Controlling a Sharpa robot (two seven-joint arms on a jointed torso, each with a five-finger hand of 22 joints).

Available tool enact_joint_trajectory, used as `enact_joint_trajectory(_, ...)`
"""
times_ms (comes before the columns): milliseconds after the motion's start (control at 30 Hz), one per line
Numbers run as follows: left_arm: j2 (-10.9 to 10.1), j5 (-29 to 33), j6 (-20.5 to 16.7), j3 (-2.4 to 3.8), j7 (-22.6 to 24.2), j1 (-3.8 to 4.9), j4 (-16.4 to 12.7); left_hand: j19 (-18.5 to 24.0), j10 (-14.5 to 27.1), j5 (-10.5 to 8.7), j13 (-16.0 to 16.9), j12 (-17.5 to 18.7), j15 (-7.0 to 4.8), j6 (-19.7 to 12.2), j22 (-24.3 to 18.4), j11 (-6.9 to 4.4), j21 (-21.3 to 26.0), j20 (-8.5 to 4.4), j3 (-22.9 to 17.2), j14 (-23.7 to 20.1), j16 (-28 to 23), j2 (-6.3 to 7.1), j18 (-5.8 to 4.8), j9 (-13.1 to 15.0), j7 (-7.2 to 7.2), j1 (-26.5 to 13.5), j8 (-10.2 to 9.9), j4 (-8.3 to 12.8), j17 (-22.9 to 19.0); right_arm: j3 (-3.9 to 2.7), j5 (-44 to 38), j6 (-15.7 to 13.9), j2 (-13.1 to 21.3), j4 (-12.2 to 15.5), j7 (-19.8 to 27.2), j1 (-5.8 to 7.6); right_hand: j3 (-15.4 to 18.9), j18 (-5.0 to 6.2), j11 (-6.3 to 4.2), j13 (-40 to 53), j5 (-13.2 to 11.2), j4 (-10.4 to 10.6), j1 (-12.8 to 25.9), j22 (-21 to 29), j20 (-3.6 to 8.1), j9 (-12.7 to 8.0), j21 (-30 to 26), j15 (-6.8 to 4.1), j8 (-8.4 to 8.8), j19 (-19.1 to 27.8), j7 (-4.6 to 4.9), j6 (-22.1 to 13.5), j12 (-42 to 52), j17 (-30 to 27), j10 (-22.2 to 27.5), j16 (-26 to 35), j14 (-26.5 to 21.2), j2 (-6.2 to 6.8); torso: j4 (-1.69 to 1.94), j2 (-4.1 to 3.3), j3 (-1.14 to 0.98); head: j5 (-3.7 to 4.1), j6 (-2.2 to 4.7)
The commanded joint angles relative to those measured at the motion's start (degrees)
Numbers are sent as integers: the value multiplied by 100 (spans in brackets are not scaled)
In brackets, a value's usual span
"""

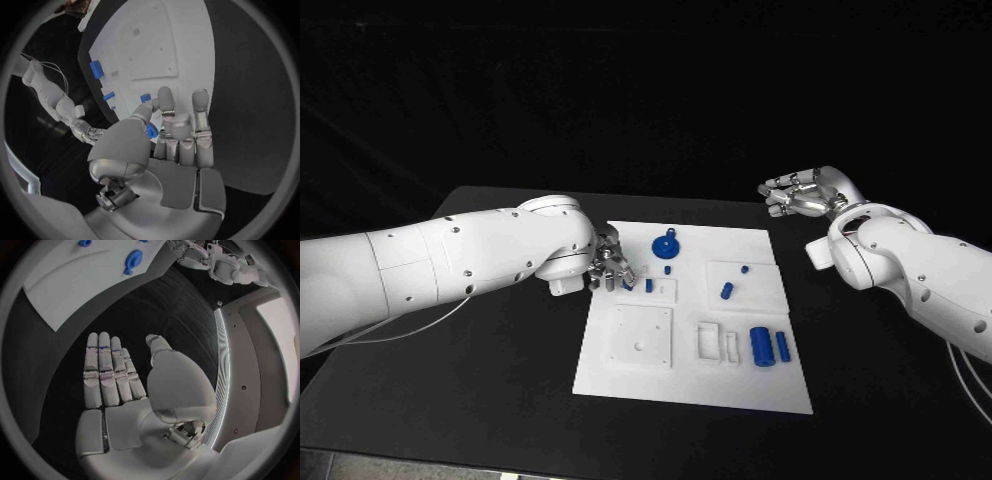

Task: Assemble the parts on the task board

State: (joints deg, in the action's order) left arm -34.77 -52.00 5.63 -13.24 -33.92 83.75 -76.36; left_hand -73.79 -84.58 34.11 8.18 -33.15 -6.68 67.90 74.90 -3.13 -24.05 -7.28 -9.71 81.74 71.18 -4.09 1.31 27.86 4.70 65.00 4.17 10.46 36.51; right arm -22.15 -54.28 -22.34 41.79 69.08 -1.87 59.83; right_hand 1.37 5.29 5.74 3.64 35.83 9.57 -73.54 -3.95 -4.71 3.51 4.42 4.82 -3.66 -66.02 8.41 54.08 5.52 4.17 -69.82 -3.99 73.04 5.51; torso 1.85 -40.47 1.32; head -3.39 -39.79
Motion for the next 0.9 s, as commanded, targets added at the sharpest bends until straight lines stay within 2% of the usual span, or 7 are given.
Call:
enact_joint_trajectory(33, 3, -5, 326, -46, -157, -46, -5, 26, -232, -59, 12, -27, -33, 1026, 105, -82, -32, 18, -4, -6, 36, -50, 77, -16, -582, 17, 4, -43, 4, -3, 0, 70, 2, 9, 71, -4, -21, -38, -3, -8, 36, 4, -3, 9, 7, -4, -15, 2, 21, 41, 20, -27, -30, -7, 52, 25, -24, -15, 1, 0, 0, 0, -4)
enact_joint_trajectory(267, 13, 23, 370, -47, -153, -46, 16, 31, -229, -172, 76, -89, -32, 1087, 105, -91, -36, 31, 24, 3, 105, -159, 78, -35, -604, -56, 12, -201, 91, -3, 1, 68, 2, 8, 70, -4, -21, -38, -3, -8, 36, 4, -3, 9, 7, -4, -15, 2, 21, 41, 20, -27, -30, -7, 52, 25, -24, -15, -4, -2, -3, -7, 1)
enact_joint_trajectory(500, 36, 79, 421, -47, -136, -46, 47, 36, -226, -181, 224, -149, -31, 1173, 107, -102, -52, 45, 3, 9, 210, -211, 87, -76, -624, -123, 10, -315, 237, -3, 1, 68, -1, 6, 70, -5, -21, -38, -3, -8, 36, 4, -3, 9, 7, -4, -15, 2, 21, 41, 20, -27, -30, -7, 52, 25, -24, -15, -6, -6, -1, -2, -12)
enact_joint_trajectory(567, 41, 103, 443, -47, -128, -46, 57, 37, -223, -169, 296, -194, -33, 1218, 107, -107, -62, 44, -14, 20, 268, -260, 84, -92, -638, -196, 12, -371, 328, -3, 1, 69, -3, 3, 70, -6, -21, -38, -3, -8, 36, 4, -3, 9, 7, -4, -15, 2, 21, 41, 20, -27, -30, -7, 52, 25, -24, -15, -5, -5, -2, -6, -18)
enact_joint_trajectory(667, 46, 126, 464, -47, -121, -46, 69, 39, -226, -165, 400, -191, -35, 1249, 108, -110, -75, 43, -72, 10, 297, -285, 83, -121, -638, -283, 2, -293, 361, -3, 1, 69, -6, -1, 71, -7, -21, -38, -3, -8, 36, 4, -3, 9, 7, -4, -15, 2, 21, 41, 20, -27, -30, -7, 52, 25, -24, -15, -4, -4, -2, -3, -15)
enact_joint_trajectory(900, 52, 160, 504, -46, -112, -46, 101, 45, -226, -130, 486, -214, -33, 1283, 107, -117, -91, 54, -112, 19, 347, -366, 93, -120, -649, -394, 10, -283, 439, -3, 1, 72, -14, -8, 70, -11, -38, -37, -2, -8, 49, -11, 9, 9, 5, -3, -14, 5, 20, 45, 20, -17, -30, -7, 59, 25, -30, -14, 0, -2, -1, 3, -29)
